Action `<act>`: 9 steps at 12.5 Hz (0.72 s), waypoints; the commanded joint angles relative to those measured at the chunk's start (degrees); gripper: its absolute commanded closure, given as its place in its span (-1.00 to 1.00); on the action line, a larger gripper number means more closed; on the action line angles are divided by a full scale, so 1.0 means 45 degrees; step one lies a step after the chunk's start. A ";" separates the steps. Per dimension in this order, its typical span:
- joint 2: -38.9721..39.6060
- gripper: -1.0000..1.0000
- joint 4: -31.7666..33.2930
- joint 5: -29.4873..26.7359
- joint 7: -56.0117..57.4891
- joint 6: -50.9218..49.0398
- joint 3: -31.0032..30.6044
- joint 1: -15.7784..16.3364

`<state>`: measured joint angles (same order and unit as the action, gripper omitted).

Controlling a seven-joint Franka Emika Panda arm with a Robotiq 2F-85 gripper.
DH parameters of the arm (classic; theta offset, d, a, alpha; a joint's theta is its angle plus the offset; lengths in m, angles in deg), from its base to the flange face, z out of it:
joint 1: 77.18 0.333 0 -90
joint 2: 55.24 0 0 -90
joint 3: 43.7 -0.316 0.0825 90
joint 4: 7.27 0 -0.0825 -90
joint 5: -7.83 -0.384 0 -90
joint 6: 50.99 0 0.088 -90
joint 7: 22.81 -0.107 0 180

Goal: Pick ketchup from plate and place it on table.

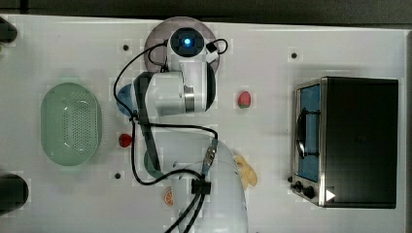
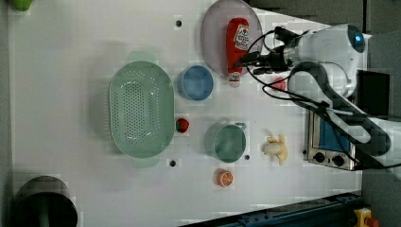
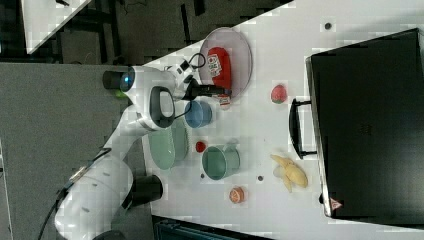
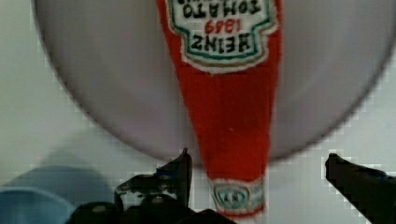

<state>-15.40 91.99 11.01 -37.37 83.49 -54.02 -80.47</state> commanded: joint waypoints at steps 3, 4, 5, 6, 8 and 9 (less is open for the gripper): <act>0.0637 -1.00 -0.0829 0.1031 0.0598 0.1957 0.0076 0.0210; 0.0828 -1.00 -0.0887 0.1241 0.0598 0.2252 0.0078 0.0212; 0.1000 -1.00 -0.0967 0.1394 0.0601 0.2501 0.0080 0.0221; 0.1170 -1.00 -0.1053 0.1447 0.0597 0.2660 0.0083 0.0230; 0.1441 -1.00 -0.1172 0.1447 0.0600 0.2715 0.0086 0.0249; 0.1498 -0.91 -0.1203 0.1447 0.0600 0.2793 0.0083 0.0274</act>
<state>-9.61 88.69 17.21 -36.36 96.19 -53.50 -79.11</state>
